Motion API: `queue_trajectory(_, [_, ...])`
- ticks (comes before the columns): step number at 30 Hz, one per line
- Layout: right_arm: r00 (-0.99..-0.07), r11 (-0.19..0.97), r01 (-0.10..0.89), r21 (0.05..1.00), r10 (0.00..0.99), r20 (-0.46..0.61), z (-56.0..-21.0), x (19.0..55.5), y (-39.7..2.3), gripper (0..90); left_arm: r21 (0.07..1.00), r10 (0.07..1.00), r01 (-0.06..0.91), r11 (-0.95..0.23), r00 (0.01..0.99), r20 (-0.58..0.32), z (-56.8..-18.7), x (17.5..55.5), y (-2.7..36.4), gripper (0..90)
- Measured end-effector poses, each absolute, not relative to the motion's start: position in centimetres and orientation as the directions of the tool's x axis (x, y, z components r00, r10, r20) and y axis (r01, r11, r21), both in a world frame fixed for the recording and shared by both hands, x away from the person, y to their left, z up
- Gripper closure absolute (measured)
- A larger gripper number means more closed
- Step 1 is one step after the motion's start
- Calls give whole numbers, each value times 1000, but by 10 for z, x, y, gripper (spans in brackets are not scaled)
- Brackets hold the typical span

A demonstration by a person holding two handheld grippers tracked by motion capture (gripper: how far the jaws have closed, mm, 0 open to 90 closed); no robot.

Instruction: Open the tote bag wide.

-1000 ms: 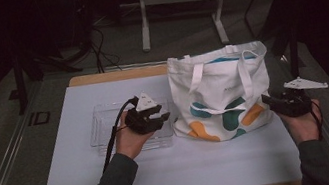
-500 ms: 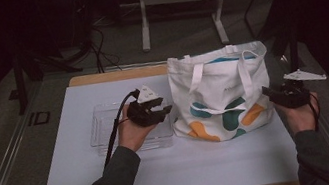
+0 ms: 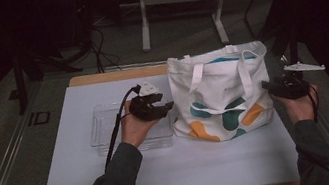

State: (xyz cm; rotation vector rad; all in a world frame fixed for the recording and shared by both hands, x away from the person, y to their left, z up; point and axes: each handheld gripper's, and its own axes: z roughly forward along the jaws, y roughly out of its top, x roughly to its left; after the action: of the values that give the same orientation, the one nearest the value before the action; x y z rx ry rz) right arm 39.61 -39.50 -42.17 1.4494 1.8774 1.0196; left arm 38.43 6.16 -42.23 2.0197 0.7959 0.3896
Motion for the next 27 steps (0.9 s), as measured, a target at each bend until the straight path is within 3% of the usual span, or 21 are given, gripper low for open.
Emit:
queue_trajectory(12, [-298, 129, 571, 811, 953, 58, -422, 419, -394, 380, 830, 653, 392, -397, 756, -45, -423, 403, 53, 437])
queue_trajectory(19, [-351, 146, 574, 806, 933, 81, -418, 424, -396, 463, 818, 658, 404, -409, 752, -42, -423, 418, 45, 450])
queue_trajectory(22, [-357, 142, 576, 805, 929, 92, -420, 425, -395, 497, 821, 652, 415, -394, 755, -68, -424, 422, 42, 490])
queue_trajectory(26, [-351, 135, 575, 807, 932, 94, -421, 424, -396, 569, 822, 650, 404, -401, 758, -55, -424, 421, 36, 630])
queue_trajectory(27, [-348, 135, 577, 806, 933, 93, -421, 425, -397, 590, 820, 651, 403, -407, 757, -49, -423, 421, 34, 630])
